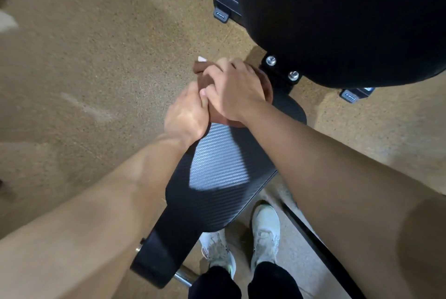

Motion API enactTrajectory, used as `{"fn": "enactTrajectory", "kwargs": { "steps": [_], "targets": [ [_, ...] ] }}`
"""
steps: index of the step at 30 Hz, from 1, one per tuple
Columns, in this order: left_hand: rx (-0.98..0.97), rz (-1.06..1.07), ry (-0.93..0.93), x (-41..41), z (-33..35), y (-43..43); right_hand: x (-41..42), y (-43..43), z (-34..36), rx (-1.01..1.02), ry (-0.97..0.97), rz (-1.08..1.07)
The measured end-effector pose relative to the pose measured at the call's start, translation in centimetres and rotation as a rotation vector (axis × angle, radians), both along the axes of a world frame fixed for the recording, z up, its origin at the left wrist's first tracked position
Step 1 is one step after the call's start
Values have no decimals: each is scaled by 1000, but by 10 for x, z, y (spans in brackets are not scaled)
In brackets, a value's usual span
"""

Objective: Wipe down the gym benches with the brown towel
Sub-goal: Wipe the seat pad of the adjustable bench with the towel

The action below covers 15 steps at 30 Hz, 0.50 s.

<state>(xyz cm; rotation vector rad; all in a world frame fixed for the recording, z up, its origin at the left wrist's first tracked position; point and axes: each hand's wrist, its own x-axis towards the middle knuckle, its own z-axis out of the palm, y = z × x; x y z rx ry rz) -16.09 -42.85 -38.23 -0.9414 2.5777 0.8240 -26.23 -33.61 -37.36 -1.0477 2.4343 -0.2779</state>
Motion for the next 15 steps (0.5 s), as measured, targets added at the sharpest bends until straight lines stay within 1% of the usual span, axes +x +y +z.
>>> {"fn": "enactTrajectory", "kwargs": {
  "steps": [2, 3, 5, 7, 9, 12, 15],
  "targets": [
    [4, -7, 4, -6, 4, 10, -2, 20, -1, -72, -10, -17],
    [-3, -15, -6, -14, 5, 16, -1, 34, -3, -64, 1, -29],
    [-81, -63, -46, -32, 6, 27, 1, 59, -5, 3, 25, -87],
    [-203, -179, -83, -48, 6, 38, 3, 80, -6, 40, 8, -194],
    [-285, -339, -82, -64, 3, 49, 5, 98, -9, 36, -15, -312],
    [-300, -604, -17, -86, 5, 73, 12, 124, -11, -15, -63, -539],
    [-290, -727, 57, -83, 5, 98, 28, 142, -8, -131, -165, -764]
  ]
}}
